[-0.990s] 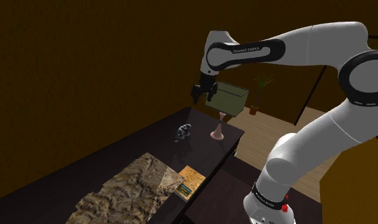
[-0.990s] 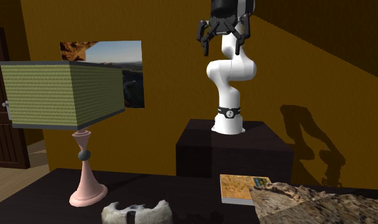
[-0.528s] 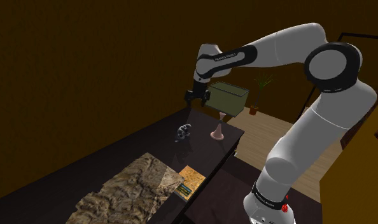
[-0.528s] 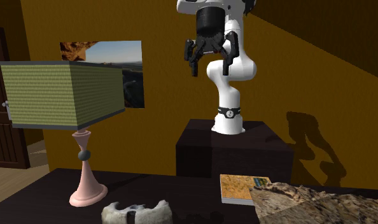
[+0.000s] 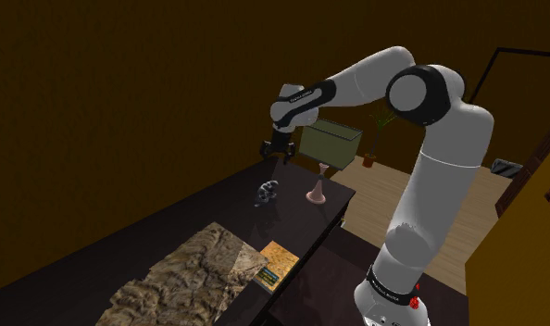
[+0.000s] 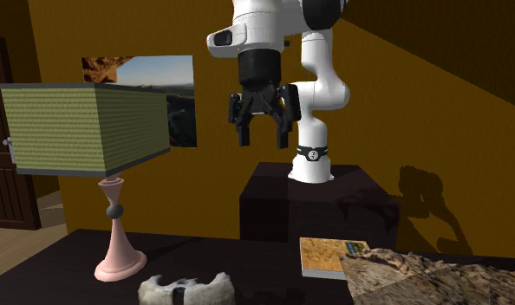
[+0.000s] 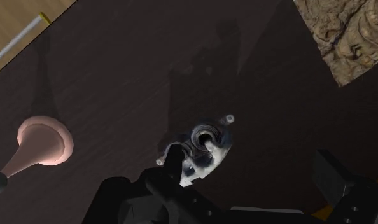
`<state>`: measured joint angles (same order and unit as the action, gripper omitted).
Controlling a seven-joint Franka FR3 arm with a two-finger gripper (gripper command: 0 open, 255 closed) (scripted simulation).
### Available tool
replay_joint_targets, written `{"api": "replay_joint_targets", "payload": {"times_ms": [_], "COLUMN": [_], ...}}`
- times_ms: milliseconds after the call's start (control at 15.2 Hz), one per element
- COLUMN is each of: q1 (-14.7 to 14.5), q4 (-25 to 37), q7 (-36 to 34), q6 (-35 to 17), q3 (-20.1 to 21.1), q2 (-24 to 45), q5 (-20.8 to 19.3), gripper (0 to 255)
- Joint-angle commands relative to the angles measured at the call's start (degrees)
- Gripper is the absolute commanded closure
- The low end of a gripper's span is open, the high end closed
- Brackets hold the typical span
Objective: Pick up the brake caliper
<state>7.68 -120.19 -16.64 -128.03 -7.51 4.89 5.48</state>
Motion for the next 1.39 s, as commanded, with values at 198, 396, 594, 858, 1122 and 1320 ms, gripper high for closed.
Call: {"api": "replay_joint_targets", "payload": {"times_ms": [198, 396, 594, 858, 1122, 1320], "q1": [1.9, 3.3, 4.9, 7.2, 9.6, 9.9], "q4": [6.2, 10.9, 16.0, 23.7, 32.5, 33.6], "q7": [-0.3, -0.8, -1.4, -2.6, -4.4, -4.3], "q6": [-3.1, -4.2, -4.9, -5.0, -4.3, -5.1], "q3": [-0.8, -0.8, -0.7, -0.3, 0.2, 0.5], "q2": [10.4, 16.7, 23.1, 31.7, 40.6, 42.5], "q5": [4.5, 7.2, 9.8, 12.8, 15.2, 15.6], "gripper": [0, 0, 0, 0, 0, 0]}}
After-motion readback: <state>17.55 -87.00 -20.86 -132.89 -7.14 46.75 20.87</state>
